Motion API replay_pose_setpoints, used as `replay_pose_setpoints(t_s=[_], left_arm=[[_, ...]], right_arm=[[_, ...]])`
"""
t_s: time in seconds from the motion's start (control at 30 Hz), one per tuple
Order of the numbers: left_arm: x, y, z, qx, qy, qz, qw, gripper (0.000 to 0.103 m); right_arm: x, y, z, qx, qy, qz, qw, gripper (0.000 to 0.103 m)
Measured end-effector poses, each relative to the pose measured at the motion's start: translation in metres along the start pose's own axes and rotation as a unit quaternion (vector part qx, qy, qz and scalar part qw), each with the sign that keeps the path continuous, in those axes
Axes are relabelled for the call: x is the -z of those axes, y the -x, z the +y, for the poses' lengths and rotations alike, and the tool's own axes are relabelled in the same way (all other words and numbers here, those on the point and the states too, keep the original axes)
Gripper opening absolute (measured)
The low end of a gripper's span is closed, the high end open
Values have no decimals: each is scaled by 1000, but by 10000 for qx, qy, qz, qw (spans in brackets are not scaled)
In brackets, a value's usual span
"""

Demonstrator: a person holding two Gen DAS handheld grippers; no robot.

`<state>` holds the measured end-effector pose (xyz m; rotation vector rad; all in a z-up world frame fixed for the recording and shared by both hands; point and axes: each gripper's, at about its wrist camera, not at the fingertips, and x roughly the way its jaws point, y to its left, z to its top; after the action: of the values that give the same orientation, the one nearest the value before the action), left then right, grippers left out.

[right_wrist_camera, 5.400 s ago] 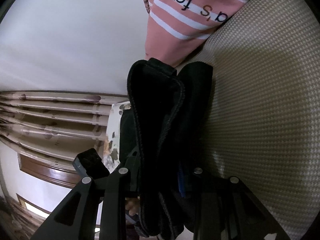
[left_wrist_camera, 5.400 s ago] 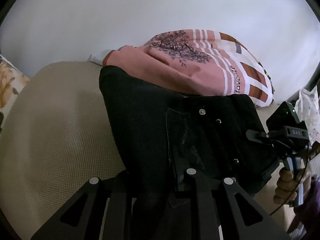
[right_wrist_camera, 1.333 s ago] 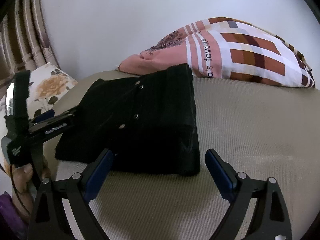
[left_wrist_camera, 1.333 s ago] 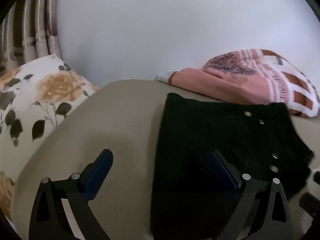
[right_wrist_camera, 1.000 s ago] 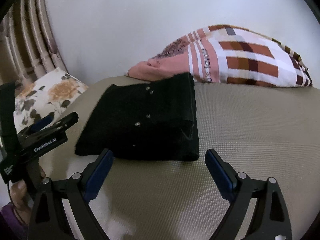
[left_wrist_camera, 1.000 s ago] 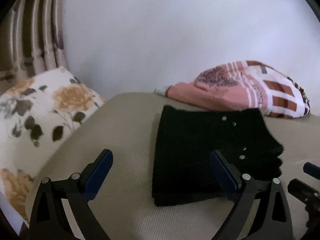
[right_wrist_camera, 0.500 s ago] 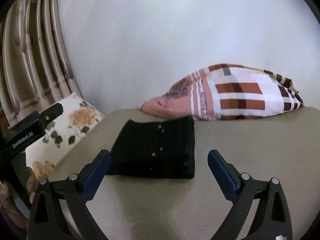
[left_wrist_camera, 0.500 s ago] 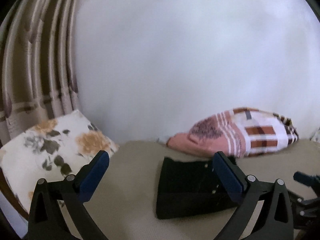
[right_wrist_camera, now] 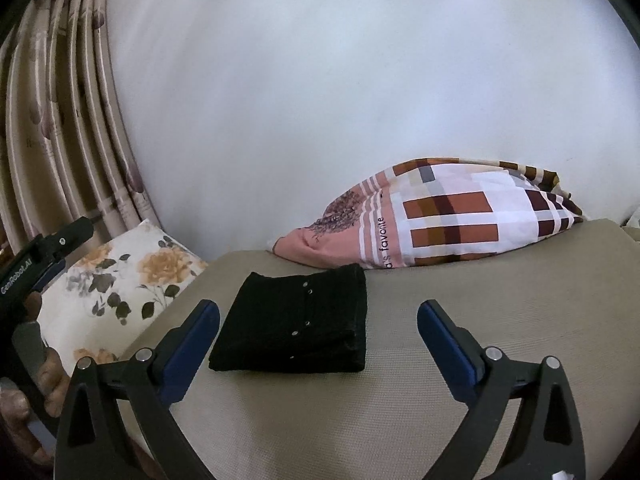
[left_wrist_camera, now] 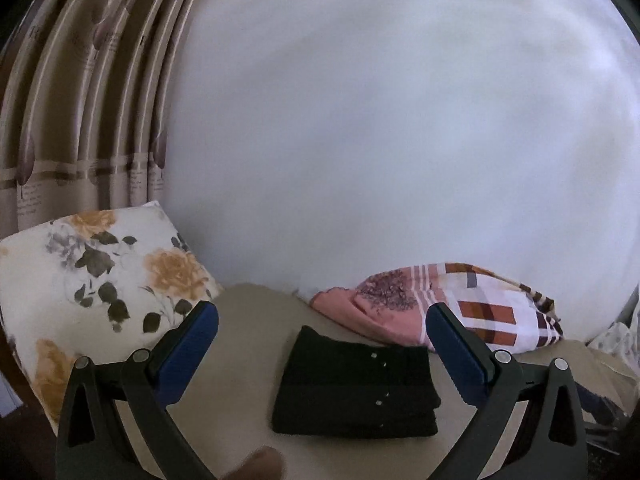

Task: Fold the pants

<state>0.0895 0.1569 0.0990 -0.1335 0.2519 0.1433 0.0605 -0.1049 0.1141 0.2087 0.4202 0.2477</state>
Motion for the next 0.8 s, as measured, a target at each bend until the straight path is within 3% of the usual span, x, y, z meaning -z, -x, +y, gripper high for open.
replay_pose_setpoints(t_s=[0.33,0.8], left_arm=[[11,-4,-10,-232,-423,155,9987,103],[27,-18,-8,-282,-453,474,9974,103]], right_arm=[[5,-1,19,120,400,104,9991,99],[10,-10,29,332,543,305,9975,99]])
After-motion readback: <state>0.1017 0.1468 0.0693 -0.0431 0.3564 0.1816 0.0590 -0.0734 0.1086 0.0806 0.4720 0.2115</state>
